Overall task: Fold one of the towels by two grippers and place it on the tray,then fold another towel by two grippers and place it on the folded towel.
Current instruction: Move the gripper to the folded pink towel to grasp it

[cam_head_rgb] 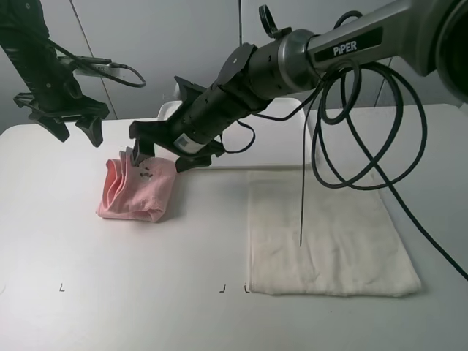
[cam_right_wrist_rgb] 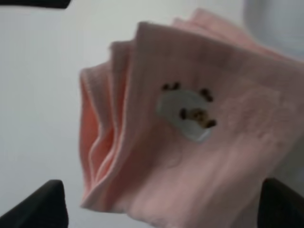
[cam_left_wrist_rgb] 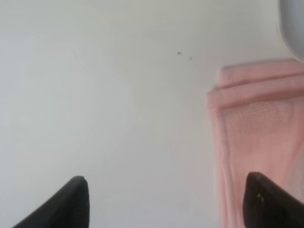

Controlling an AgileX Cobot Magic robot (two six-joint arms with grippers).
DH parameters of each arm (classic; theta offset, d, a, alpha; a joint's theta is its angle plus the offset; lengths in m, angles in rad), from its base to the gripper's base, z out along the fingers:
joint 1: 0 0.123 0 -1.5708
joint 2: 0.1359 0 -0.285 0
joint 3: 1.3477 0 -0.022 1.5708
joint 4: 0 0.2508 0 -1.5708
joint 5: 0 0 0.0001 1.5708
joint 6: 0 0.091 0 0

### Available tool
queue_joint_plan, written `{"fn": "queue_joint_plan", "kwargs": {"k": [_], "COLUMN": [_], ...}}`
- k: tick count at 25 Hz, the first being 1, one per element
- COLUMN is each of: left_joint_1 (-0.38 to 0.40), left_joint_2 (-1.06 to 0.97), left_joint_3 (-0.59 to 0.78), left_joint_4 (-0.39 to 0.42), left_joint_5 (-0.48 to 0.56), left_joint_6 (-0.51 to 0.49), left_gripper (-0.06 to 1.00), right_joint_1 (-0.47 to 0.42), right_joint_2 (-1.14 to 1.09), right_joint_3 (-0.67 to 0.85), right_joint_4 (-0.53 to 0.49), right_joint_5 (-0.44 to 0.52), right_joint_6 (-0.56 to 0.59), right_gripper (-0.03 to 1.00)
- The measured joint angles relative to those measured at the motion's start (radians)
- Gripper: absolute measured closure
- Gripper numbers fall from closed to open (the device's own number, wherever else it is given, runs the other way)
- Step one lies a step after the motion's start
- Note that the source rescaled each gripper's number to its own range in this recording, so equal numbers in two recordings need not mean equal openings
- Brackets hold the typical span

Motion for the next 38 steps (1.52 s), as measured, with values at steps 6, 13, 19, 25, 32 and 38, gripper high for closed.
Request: {"fn": "queue_joint_plan", "kwargs": {"k": [6,13,19,25,32,38], "left_joint_1": [0.000,0.000,0.000,0.000,0.000,0.000], "left_joint_2": [0.000,0.000,0.000,0.000,0.000,0.000], "left_joint_3": [0.000,0.000,0.000,0.000,0.000,0.000], "left_joint_4": [-0.002,-0.004,-0.004,-0.004,-0.004,-0.004], "left_joint_5": [0.007,0.007,0.007,0.007,0.007,0.005], "left_joint_6": [0.012,0.014,0.015,0.019,0.024,0.026], "left_gripper": [0.10,0.10,0.10,0.10,0.10,0.10], "right_joint_1": [-0.026,-0.026,-0.026,-0.026,-0.026,-0.026], "right_joint_2": [0.071,0.122,0.146,0.183,0.207,0.214], "right_joint_3": [0.000,0.000,0.000,-0.002,-0.002,-0.002], "right_joint_4": [-0.007,0.074,0.175,0.352,0.429,0.510], "right_joint_5": [0.057,0.061,0.038,0.041,0.039,0.038], "right_joint_6": [0.048,0.013,-0.053,-0.167,-0.252,-0.359], "right_gripper": [0.10,0.21,0.24,0.26,0.50,0.93]}}
